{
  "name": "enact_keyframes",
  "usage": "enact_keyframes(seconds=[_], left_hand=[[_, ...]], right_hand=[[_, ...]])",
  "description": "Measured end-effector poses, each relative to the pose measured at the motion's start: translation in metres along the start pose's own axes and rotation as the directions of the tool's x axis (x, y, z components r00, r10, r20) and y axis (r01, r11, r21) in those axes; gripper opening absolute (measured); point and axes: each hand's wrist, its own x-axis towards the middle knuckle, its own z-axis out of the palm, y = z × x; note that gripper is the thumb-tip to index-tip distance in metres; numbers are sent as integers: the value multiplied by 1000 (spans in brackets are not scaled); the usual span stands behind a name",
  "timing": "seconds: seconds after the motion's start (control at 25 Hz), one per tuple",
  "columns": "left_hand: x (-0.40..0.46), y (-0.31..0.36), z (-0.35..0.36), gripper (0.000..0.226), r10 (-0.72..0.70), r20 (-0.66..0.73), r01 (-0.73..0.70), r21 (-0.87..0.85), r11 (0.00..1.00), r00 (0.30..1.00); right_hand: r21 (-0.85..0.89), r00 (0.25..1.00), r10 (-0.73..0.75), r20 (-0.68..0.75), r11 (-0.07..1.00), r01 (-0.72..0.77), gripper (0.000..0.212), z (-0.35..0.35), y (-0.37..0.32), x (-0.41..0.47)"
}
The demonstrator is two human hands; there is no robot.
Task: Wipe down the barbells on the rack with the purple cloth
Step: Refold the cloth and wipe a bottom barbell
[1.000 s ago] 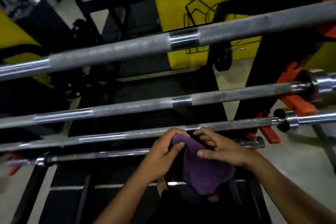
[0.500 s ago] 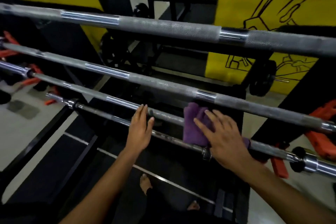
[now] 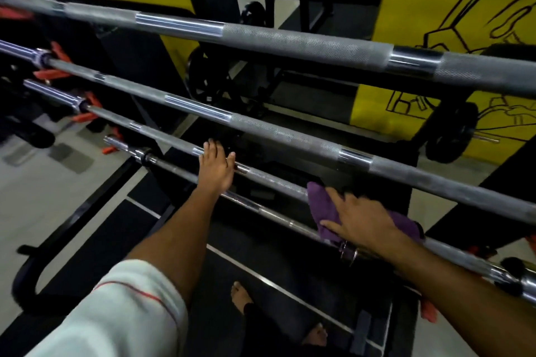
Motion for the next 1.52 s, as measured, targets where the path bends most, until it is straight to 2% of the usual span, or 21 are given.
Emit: enact_keyframes(seconds=[0.08,0.24,0.4,0.52,0.64,0.8,1.0,1.16,1.36,1.52], left_hand=[[11,-8,6,65,-14,0,14,26,1000,1000],[14,-15,22,64,21,-75,-22,-14,1000,997],[16,-18,25,62,41,-108,-44,-27,999,993],[17,-20,24,61,62,-118,-63,-4,998,991],[18,-26,23,60,80,-113,-78,17,997,990],[17,-26,22,61,103,-83,-103,11,995,991],[17,-24,21,62,101,-73,-102,-2,995,992],[15,-22,24,61,90,-119,-91,-5,996,989],[17,-25,32,61,107,-159,-112,-20,994,982],[19,-28,33,60,117,-168,-125,-40,991,979]], right_hand=[[-57,999,-46,-13,997,45,84,5,8,-5],[-89,994,-100,-38,991,96,83,3,12,4],[3,984,-168,-60,986,168,79,-8,-63,81],[-18,979,-176,-104,984,175,81,-25,-117,129],[-53,985,-150,-82,988,146,81,-24,-130,137],[-15,990,-122,-76,992,122,75,-13,-89,95],[3,995,-94,-18,996,94,77,7,11,4],[-18,993,-110,-34,994,109,81,19,26,-1],[-52,977,-173,-128,985,167,77,5,-37,60],[35,980,-139,-140,989,145,72,-17,-112,126]])
